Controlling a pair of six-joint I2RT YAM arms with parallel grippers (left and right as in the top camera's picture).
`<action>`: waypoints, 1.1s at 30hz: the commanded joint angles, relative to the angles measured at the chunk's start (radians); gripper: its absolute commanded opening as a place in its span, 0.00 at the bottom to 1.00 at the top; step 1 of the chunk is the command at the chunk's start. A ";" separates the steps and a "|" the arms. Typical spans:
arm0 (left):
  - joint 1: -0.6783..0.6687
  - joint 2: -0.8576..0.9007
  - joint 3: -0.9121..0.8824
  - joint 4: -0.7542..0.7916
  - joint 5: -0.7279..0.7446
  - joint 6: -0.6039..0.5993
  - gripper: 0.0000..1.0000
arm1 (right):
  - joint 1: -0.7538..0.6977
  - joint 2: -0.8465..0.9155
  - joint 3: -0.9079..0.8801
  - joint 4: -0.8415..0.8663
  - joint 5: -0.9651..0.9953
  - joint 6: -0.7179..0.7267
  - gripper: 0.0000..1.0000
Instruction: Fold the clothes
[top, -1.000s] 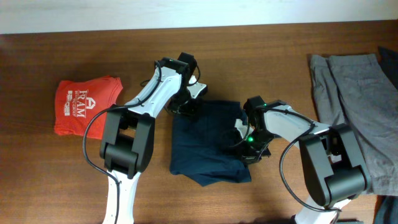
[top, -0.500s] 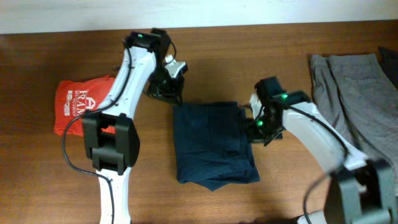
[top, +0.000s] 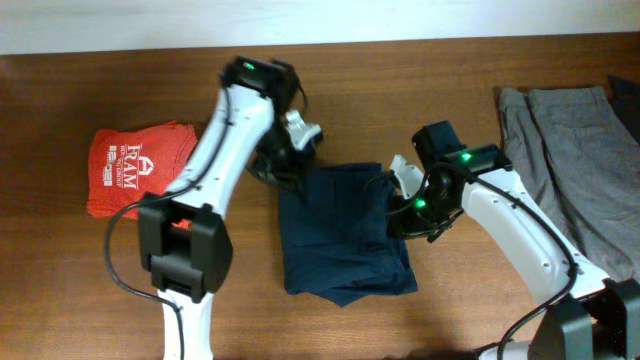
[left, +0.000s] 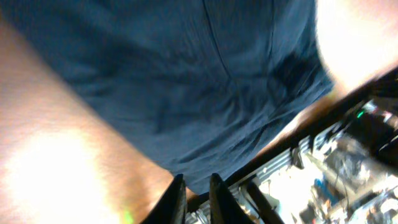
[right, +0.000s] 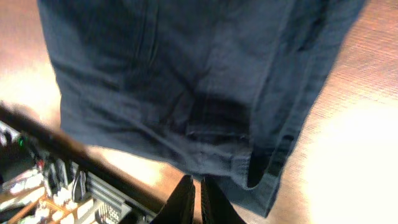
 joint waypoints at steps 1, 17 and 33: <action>-0.050 -0.006 -0.109 0.030 -0.027 -0.052 0.09 | 0.033 0.006 -0.006 -0.006 -0.032 -0.025 0.11; 0.057 -0.239 -0.137 0.101 -0.180 -0.161 0.13 | 0.104 0.233 -0.132 0.143 0.011 -0.049 0.07; -0.088 -0.395 -0.577 0.309 -0.064 -0.276 0.13 | 0.104 0.349 -0.084 0.140 0.023 -0.044 0.04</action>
